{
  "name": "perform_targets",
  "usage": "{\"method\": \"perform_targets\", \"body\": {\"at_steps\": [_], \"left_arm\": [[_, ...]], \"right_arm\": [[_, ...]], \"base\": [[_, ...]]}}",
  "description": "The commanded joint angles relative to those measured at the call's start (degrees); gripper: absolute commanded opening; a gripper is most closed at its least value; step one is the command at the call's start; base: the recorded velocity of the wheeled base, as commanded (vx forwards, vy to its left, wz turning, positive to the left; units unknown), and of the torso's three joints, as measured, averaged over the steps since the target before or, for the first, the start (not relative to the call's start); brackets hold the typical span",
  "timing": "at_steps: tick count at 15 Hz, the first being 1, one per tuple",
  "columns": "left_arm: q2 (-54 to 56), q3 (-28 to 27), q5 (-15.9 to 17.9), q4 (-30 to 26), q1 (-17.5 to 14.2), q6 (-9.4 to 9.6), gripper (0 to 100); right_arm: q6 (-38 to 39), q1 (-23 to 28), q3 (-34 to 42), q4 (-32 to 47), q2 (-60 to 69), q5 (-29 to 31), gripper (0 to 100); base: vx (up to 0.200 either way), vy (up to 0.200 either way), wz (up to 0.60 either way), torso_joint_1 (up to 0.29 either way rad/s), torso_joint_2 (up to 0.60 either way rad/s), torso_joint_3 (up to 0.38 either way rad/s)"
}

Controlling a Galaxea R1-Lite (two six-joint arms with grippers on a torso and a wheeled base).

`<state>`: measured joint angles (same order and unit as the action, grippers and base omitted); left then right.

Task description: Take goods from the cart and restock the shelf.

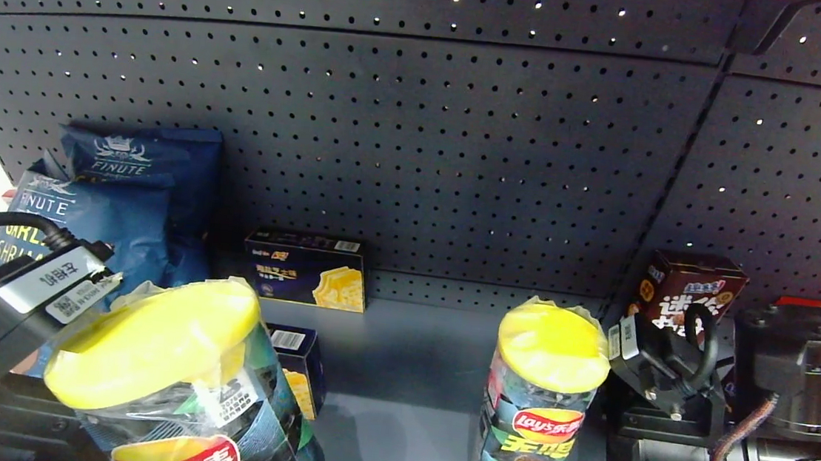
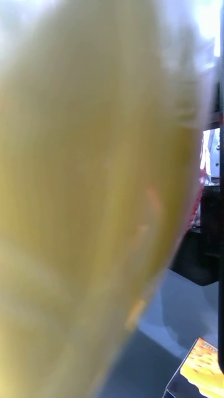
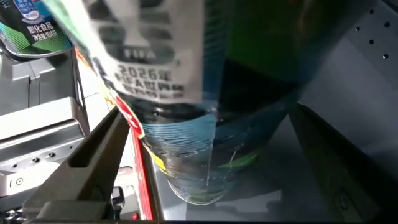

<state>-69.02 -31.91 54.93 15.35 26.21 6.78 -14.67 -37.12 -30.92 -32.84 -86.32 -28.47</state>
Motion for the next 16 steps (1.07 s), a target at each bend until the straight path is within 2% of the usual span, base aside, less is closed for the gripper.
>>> {"method": "perform_targets", "body": {"at_steps": [1,12,16], "left_arm": [[0.0,-0.1,0.0,0.0,0.0,-0.01,0],[0.6,1.5,0.1,0.0,0.0,-0.01,0],[0.2,-0.7,0.0,0.1,0.1,-0.01,0]], "right_arm": [[0.0,-0.6,0.3,0.1,0.9,0.1,100],[0.1,-1.6,0.9,0.8,7.0,3.1,100],[0.1,-1.2,0.4,3.1,10.9,3.2,100]], "base": [[0.000,0.000,0.00,0.000,0.00,0.000],[0.000,0.000,0.00,0.000,0.00,0.000],[0.000,0.000,0.00,0.000,0.00,0.000]]}}
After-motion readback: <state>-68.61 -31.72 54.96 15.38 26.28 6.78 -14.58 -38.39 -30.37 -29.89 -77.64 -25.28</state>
